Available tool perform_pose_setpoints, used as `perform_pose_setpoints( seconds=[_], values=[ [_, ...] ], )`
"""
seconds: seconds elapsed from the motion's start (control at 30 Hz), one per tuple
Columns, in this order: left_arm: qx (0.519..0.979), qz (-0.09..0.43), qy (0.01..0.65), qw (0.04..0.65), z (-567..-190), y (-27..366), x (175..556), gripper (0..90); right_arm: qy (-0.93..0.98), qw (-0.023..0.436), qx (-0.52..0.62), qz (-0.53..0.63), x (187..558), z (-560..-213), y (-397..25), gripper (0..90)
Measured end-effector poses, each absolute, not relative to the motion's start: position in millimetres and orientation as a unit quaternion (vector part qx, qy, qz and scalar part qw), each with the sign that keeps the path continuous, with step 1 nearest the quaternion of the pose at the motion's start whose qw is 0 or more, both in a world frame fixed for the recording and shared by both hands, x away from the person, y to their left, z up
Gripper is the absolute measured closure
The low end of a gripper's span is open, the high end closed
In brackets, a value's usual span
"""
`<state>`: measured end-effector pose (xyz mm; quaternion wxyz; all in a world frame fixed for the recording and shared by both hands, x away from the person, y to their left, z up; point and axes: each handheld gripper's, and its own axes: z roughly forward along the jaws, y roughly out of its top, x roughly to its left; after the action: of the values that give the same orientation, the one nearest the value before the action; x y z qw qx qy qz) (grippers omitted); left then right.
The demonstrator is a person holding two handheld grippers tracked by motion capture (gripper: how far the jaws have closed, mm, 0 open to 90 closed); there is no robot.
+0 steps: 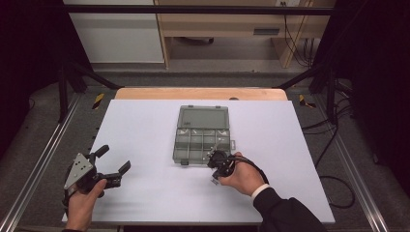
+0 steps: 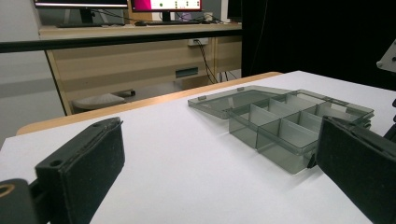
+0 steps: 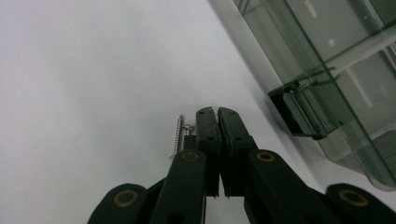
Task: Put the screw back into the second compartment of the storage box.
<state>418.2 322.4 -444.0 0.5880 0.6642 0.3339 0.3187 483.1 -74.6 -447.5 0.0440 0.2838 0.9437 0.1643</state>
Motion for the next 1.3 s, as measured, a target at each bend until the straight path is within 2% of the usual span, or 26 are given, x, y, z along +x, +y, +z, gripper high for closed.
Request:
perform_pose_setpoints(
  seconds=[0.23,0.43,0.6,1.03,1.3],
  values=[
    [0.664,0.319,0.335,0.588,-444.1,322.7,418.2,1.2,0.941,0.044,0.283,0.178,481.5,-440.4,-77.4,87.8],
    [0.665,0.319,0.334,0.588,-444.1,322.2,418.2,1.2,0.933,0.055,0.280,0.221,477.7,-414.0,-77.3,87.8],
    [0.665,0.320,0.333,0.587,-444.1,322.3,418.2,1.2,0.924,0.086,0.268,0.258,481.0,-396.9,-70.1,87.9],
    [0.668,0.320,0.332,0.584,-444.3,321.7,418.5,1.2,0.884,0.145,0.296,0.331,498.4,-390.4,-63.1,87.8],
    [0.671,0.322,0.330,0.581,-444.3,321.1,418.9,1.2,0.870,0.165,0.306,0.351,513.3,-386.6,-53.9,87.8]
  ],
)
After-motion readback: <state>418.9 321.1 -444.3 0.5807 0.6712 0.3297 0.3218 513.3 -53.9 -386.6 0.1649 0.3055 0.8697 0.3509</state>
